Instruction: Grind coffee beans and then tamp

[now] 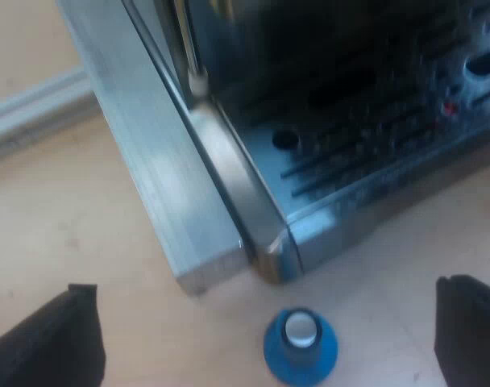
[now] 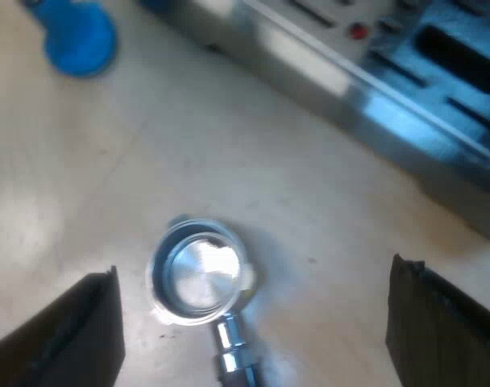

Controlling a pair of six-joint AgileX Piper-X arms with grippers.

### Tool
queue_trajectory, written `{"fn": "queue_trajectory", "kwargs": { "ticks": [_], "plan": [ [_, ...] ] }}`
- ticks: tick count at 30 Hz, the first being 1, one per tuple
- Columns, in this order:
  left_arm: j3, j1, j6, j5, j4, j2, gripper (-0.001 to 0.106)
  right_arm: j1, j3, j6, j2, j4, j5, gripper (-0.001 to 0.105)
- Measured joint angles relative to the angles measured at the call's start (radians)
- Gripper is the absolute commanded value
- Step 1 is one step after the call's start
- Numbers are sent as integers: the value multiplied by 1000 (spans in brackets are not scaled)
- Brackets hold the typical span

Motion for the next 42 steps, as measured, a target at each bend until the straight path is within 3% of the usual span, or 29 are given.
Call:
{"fn": "queue_trajectory", "kwargs": {
  "ticks": [7, 13, 15, 23, 30, 42],
  "plan": [
    [-155, 10, -5, 0, 12, 0, 85, -233, -1, -2, -160, 89, -3, 69],
    [-191, 137, -17, 3, 12, 0, 85, -535, -1, -56, -275, 180, -84, 69],
    [-191, 170, -29, 11, 13, 9, 85, -661, -1, -105, -290, 234, -154, 69],
    [-195, 178, -30, 14, 60, 11, 85, -992, -1, -287, -378, 299, -187, 69],
    [-195, 178, -30, -10, 88, -83, 85, -1025, -1, -328, -530, 305, -203, 69],
    [-202, 178, -30, -99, 189, -445, 85, -1025, -1, -331, -854, 314, -203, 69]
  ]
}}
